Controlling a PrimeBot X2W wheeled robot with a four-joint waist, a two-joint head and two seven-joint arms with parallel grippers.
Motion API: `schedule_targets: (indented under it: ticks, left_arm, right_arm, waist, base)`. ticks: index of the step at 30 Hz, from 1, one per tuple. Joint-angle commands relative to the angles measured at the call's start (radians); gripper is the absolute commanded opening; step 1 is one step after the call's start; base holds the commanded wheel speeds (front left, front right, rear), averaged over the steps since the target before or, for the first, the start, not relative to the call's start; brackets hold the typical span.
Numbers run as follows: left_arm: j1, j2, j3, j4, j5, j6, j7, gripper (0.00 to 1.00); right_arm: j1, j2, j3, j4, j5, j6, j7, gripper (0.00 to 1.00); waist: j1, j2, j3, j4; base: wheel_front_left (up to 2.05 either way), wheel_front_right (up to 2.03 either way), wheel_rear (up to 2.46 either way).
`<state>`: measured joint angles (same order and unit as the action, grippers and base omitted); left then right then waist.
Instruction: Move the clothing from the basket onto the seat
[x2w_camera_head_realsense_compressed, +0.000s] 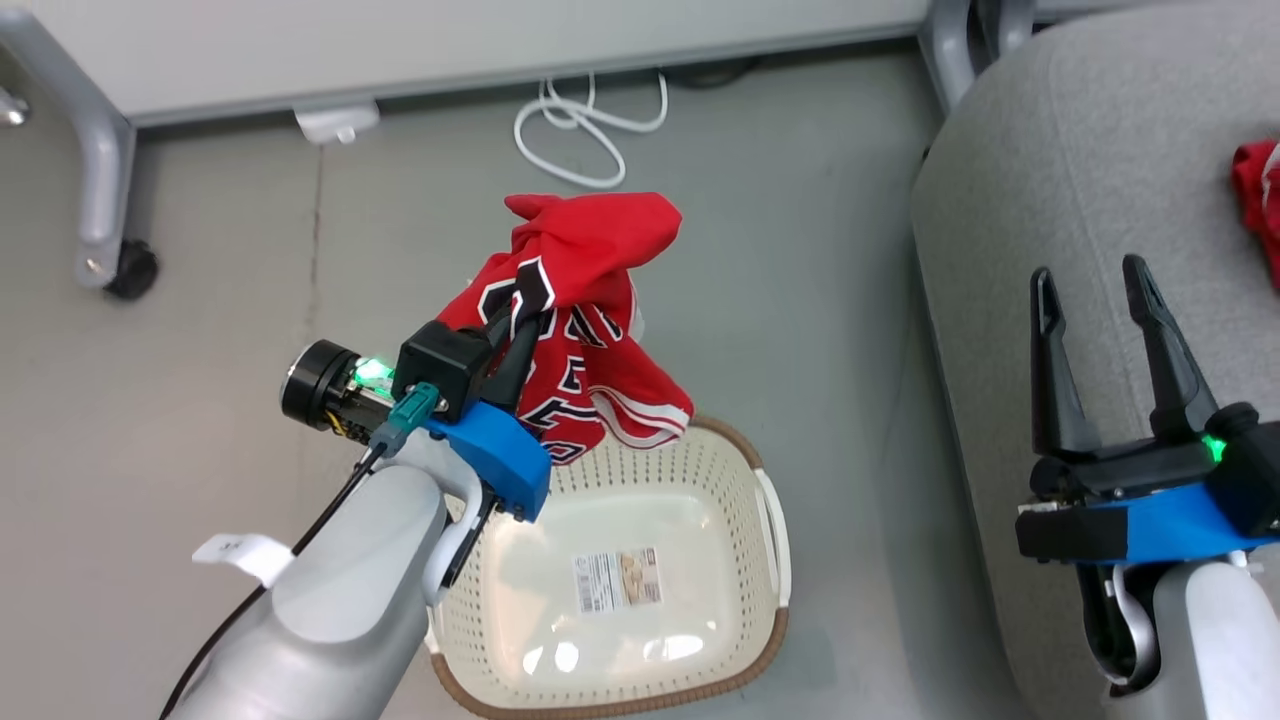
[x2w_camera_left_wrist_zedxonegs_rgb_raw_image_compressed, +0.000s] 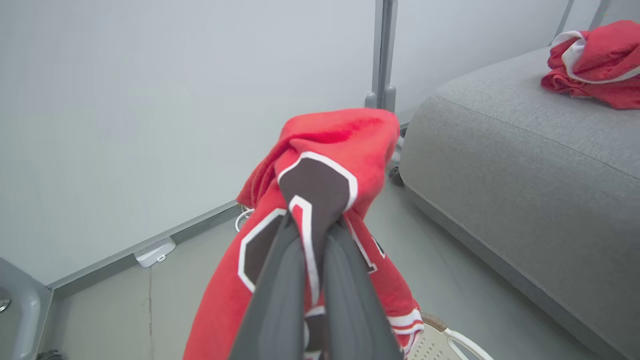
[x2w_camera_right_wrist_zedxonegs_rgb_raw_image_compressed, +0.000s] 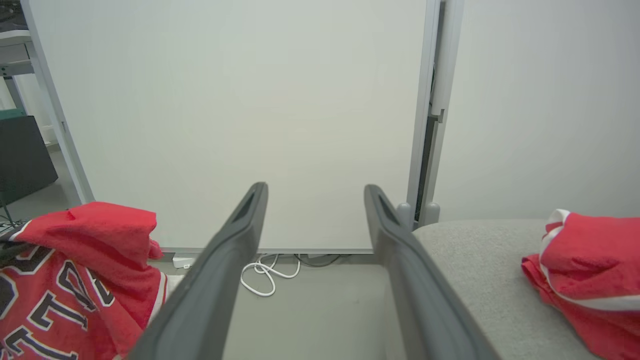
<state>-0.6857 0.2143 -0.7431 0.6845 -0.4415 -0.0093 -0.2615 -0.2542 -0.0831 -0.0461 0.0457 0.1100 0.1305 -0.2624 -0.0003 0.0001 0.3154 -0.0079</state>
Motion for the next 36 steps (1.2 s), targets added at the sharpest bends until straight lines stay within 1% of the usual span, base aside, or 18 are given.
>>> schedule_targets:
  ticks: [1,5,10,16,23,31,36]
  left_arm:
    - [0.020,0.003,0.022,-0.030,0.015,0.003,-0.005,0.00]
    - [0.064,-0.006,0.084,-0.125,0.050,0.001,-0.005,0.00]
    - [0.104,-0.031,0.149,-0.232,0.080,-0.017,-0.005,0.00]
    - [0.121,-0.058,0.173,-0.315,0.118,-0.054,-0.005,0.00]
    - [0.099,-0.085,0.162,-0.370,0.137,-0.084,-0.005,0.00]
    - [0.083,-0.087,0.153,-0.369,0.157,-0.094,-0.005,0.00]
    - [0.090,-0.089,0.162,-0.369,0.162,-0.097,-0.005,0.00]
  right_arm:
    - [0.018,0.003,-0.001,0.004,0.007,0.000,-0.004,1.00]
    - [0.042,0.006,0.004,0.017,0.010,0.000,-0.004,1.00]
    - [0.069,0.012,0.014,0.031,0.015,0.000,-0.004,1.00]
    - [0.097,0.020,0.022,0.046,0.019,0.000,-0.004,1.00]
    - [0.116,0.026,0.028,0.052,0.022,0.000,-0.004,1.00]
    - [0.114,0.030,0.038,0.049,0.023,0.001,-0.004,1.00]
    - [0.084,0.016,0.088,0.031,0.015,0.001,-0.004,1.00]
  waist:
    - [0.0003,-0.0001,-0.054,0.008]
    - [0.0003,-0.0001,-0.110,0.010]
    - [0.0003,-0.0001,-0.171,0.011]
    - [0.0003,-0.0001,-0.228,0.013]
    - [0.0003,-0.0001,-0.257,0.014]
    - [0.0003,-0.0001,-0.261,0.011]
    - [0.0003,-0.0001,-0.257,0.008]
  base:
    - [0.00,0.00,0.00]
    - [0.00,0.00,0.00]
    - [0.00,0.00,0.00]
    - [0.00,0.00,0.00]
    - [0.00,0.00,0.00]
    - [0.00,0.00,0.00]
    - [0.00,0.00,0.00]
